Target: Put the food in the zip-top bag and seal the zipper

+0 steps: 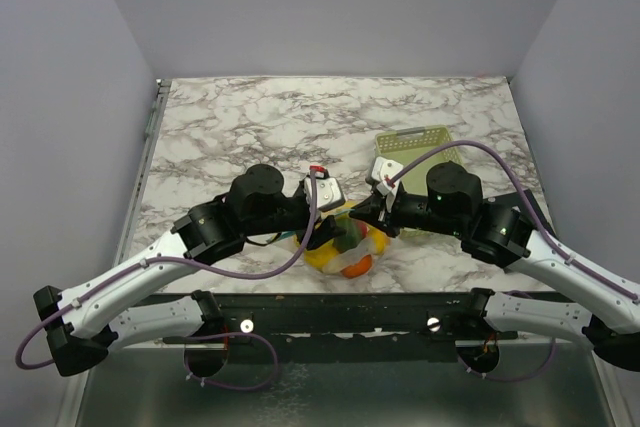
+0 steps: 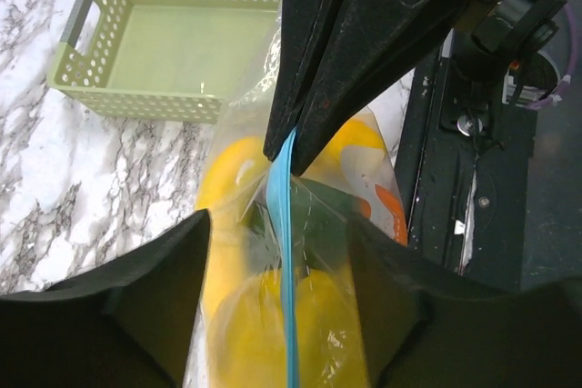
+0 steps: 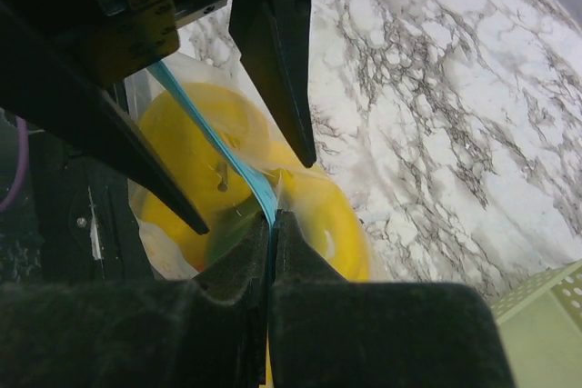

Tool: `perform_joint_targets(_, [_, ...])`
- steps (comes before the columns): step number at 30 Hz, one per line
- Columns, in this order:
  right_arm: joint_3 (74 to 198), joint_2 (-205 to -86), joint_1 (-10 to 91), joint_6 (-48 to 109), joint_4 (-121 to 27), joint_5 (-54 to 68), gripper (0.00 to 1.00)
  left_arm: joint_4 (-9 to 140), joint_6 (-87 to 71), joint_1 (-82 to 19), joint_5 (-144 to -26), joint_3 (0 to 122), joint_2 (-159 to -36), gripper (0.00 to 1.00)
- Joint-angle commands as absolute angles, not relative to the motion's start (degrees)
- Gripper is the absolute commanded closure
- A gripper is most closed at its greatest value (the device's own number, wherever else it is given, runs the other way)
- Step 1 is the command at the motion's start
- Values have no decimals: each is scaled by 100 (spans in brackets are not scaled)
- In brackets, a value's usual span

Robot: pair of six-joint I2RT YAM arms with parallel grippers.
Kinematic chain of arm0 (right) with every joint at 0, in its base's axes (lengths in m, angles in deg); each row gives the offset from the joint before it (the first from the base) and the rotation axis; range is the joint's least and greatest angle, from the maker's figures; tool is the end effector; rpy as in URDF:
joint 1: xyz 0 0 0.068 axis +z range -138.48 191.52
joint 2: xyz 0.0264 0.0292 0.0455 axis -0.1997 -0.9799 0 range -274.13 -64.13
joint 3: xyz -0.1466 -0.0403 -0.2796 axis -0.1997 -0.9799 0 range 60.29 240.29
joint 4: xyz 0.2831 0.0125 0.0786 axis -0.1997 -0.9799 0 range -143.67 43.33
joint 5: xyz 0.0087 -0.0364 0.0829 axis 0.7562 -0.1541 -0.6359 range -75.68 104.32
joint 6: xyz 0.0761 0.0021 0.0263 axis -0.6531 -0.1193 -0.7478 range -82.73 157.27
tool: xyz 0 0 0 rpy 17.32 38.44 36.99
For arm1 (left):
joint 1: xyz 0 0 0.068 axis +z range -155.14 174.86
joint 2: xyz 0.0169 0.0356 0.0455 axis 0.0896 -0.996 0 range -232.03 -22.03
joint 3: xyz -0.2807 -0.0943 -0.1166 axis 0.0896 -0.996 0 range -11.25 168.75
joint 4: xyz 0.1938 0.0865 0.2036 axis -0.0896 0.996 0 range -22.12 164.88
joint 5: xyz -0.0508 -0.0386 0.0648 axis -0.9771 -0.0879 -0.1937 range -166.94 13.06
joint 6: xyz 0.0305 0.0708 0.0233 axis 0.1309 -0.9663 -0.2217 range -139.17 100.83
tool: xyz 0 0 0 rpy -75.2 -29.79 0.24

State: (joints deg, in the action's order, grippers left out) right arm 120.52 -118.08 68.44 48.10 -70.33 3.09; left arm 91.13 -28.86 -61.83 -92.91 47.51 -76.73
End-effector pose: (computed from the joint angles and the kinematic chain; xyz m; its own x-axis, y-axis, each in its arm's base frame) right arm 0.1220 0.2121 0.4125 0.0134 -0.3172 -0.9483 -0.9375 0.3259 -0.1223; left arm 0.1203 -0.2179 0.4004 -0.0186 0.3229 -0.9463 0.9630 0.2601 0.0698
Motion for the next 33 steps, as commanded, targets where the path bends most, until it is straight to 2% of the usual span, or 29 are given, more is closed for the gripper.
perform_joint_targets(1, [12218,-11789,6834,4887,-6794,37,99,9064,-3005,-6174,-9564,4934,-7785,46])
perform_joint_targets(4, [12195,-11777,6830,4865,-6796,52,99,9065,-3025,-6181,-9626,4948,-7853,64])
perform_joint_targets(8, [12137,-11692,6830,4827,-6762,63,99,9069,-3045,-6176,-9695,4948,-7905,81])
perform_joint_targets(11, [12107,-11661,6830,4823,-6783,74,99,9090,-3091,-6179,-9675,4956,-7938,100])
perform_joint_targets(19, [11953,-11518,6831,4758,-6833,290,99,9091,-3141,-6174,-9300,5053,-8012,100])
perform_joint_targets(22, [11880,-11351,6831,4730,-6820,599,92,9086,-3183,-6176,-9056,5053,-8041,100])
perform_joint_targets(28, [11776,-10955,6829,4606,-6837,1343,63,9082,-3293,-6177,-8475,5019,-8074,100])
perform_joint_targets(33, [11557,-10520,6830,4511,-6733,2123,51,9082,-3358,-6176,-7760,5008,-8153,100])
